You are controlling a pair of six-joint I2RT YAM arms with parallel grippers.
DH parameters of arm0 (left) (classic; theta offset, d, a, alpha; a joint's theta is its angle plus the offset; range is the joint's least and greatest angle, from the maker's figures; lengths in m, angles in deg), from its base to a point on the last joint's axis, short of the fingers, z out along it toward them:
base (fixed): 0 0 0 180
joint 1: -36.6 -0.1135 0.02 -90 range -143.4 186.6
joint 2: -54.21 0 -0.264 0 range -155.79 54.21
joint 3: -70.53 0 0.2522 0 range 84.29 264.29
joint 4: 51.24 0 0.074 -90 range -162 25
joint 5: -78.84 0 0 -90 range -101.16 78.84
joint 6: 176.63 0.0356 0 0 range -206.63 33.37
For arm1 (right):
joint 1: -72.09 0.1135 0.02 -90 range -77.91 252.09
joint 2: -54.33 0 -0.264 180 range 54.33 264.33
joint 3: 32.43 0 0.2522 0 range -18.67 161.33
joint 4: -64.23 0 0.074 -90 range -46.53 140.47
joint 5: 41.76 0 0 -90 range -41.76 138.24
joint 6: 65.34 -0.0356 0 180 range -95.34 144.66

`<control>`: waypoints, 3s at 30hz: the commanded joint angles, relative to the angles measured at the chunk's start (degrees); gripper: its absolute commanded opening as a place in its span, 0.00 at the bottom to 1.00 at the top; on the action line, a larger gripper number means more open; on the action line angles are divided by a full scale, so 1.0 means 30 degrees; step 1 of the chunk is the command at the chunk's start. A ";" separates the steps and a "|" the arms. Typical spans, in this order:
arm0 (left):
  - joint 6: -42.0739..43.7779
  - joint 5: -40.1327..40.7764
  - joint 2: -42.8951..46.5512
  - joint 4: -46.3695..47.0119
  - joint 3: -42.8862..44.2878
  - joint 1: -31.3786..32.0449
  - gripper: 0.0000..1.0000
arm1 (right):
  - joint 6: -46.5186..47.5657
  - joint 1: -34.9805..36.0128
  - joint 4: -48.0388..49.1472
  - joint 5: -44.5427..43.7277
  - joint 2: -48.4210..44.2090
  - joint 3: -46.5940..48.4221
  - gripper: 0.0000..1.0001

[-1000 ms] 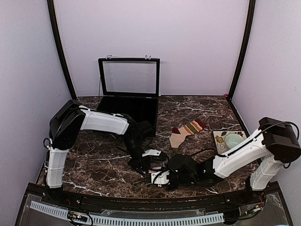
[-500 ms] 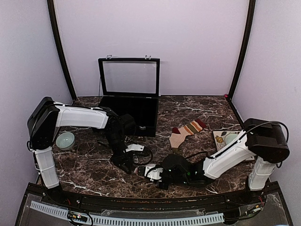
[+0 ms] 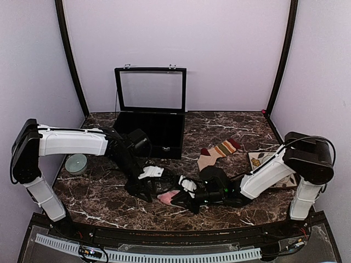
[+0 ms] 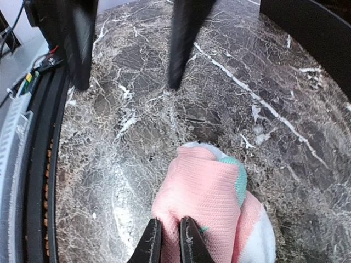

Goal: Roll the socks
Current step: Roll the sock at the center of the board, then pick up the sock from the center of the board, then pass from the left arm to the right

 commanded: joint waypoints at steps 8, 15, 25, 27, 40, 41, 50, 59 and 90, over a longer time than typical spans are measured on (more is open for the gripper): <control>0.0973 0.3063 -0.0318 0.8037 -0.2328 0.2724 0.52 | -0.4355 -0.2582 -0.3743 0.4743 0.2177 -0.1573 0.11; 0.1745 0.5280 -0.1384 0.9996 -0.2566 0.3625 0.99 | -0.4990 -0.3660 -0.3373 0.5968 0.2809 -0.1537 0.10; 0.2062 0.7267 -0.3240 1.0065 -0.1852 0.4077 0.74 | -0.5530 -0.4451 -0.2915 0.6795 0.3141 -0.1676 0.10; 0.2054 0.7718 -0.3486 1.0158 -0.1937 0.4078 0.55 | -0.5616 -0.4551 -0.2776 0.6910 0.3168 -0.1706 0.10; 0.0629 0.6050 -0.4713 0.7050 -0.0154 0.3932 0.00 | -0.5295 -0.4676 -0.1088 0.5423 0.0531 -0.2546 0.20; 0.0323 0.5331 -0.4861 0.6336 0.0230 0.3796 0.00 | -0.5071 -0.4674 -0.0876 0.4867 -0.0163 -0.2766 0.68; -0.1716 -0.3894 -0.4959 -0.0225 0.4195 0.0243 0.00 | -0.2720 -0.4678 -0.1976 -0.0442 -0.7321 -0.3965 0.99; -0.1726 -0.6964 -0.3370 -0.4108 0.7310 -0.0961 0.00 | -0.5880 -0.4703 0.0856 -0.3740 -1.1676 -0.3553 0.99; 0.0186 -1.0997 -0.2656 -0.9832 1.0716 -0.3715 0.00 | -0.1698 -0.3359 -0.3295 0.4771 -0.6964 0.5660 0.81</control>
